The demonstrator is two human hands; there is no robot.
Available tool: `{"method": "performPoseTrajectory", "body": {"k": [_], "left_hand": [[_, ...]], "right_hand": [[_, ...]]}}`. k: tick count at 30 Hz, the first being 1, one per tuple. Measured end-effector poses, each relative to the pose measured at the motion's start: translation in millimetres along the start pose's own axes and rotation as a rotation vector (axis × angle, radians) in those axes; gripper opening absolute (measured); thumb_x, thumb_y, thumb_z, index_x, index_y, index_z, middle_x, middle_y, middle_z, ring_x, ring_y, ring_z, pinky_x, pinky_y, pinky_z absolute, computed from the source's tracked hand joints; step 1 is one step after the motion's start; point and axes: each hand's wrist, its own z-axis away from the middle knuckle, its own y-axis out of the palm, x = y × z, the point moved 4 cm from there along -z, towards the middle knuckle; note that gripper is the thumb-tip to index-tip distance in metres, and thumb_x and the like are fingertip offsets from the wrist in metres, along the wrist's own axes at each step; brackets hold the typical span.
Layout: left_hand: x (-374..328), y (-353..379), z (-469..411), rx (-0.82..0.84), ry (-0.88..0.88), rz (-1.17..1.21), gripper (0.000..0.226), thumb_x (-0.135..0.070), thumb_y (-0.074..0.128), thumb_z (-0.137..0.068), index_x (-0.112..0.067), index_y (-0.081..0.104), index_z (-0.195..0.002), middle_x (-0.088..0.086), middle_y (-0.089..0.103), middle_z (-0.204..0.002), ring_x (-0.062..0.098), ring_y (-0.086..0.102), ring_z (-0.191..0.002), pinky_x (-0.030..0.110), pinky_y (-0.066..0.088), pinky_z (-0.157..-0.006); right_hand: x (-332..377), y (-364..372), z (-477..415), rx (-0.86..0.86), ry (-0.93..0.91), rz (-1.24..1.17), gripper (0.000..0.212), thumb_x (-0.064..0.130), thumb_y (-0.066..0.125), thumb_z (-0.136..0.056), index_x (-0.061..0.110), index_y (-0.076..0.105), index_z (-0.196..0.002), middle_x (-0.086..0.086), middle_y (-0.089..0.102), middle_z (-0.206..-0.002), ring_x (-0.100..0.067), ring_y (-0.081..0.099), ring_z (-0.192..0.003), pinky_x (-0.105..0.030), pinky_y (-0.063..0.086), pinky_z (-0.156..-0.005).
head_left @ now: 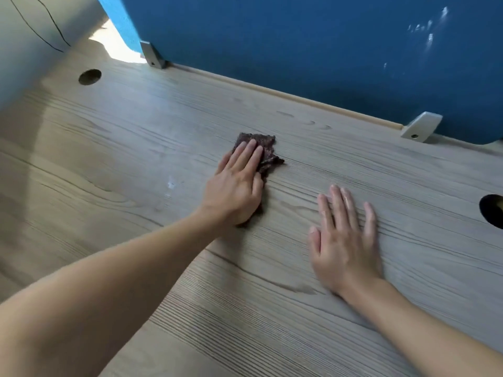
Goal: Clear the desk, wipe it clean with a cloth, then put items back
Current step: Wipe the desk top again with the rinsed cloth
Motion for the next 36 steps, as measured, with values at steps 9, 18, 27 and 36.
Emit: {"method": "performPoseTrajectory", "body": {"k": [9, 18, 27, 36], "left_hand": [[-51.0, -2.5, 162.3, 0.173, 0.619, 0.034, 0.062, -0.036, 0.033, -0.1, -0.016, 0.023, -0.158, 0.001, 0.014, -0.166, 0.016, 0.006, -0.154, 0.037, 0.008, -0.125], [-13.2, -0.2, 81.4, -0.027, 0.016, -0.018, 0.066, -0.042, 0.023, -0.095, -0.02, 0.027, -0.157, 0.001, 0.018, -0.165, 0.013, 0.008, -0.153, 0.037, 0.01, -0.125], [-0.4, -1.8, 168.3, 0.054, 0.422, 0.032, 0.059, -0.032, 0.038, -0.095, -0.018, 0.038, -0.153, 0.003, 0.028, -0.162, 0.018, 0.021, -0.151, 0.036, 0.016, -0.124], [-24.4, -1.6, 238.2, 0.027, 0.364, 0.008, 0.062, -0.039, 0.035, -0.099, -0.012, 0.031, -0.155, 0.007, 0.021, -0.164, 0.021, 0.012, -0.153, 0.045, 0.022, -0.122]], "right_hand": [[0.9, 1.5, -1.4, -0.013, 0.004, 0.006, 0.067, 0.04, 0.026, -0.093, 0.007, 0.037, -0.151, -0.016, 0.028, -0.16, -0.028, 0.022, -0.15, -0.06, 0.017, -0.118], [6.0, -1.8, 1.4, 0.034, 0.007, 0.072, 0.07, 0.042, 0.014, -0.095, 0.006, 0.032, -0.153, -0.015, 0.024, -0.162, -0.027, 0.017, -0.152, -0.06, 0.009, -0.119], [57.1, 3.1, 86.9, -0.047, -0.11, -0.084, 0.062, 0.038, 0.029, -0.097, 0.004, 0.044, -0.147, -0.016, 0.034, -0.158, -0.03, 0.028, -0.148, -0.058, 0.023, -0.117], [58.0, 3.3, 85.3, -0.019, -0.074, -0.048, 0.063, 0.037, 0.026, -0.095, 0.011, 0.041, -0.15, -0.012, 0.029, -0.161, -0.026, 0.023, -0.15, -0.053, 0.015, -0.121]]}}
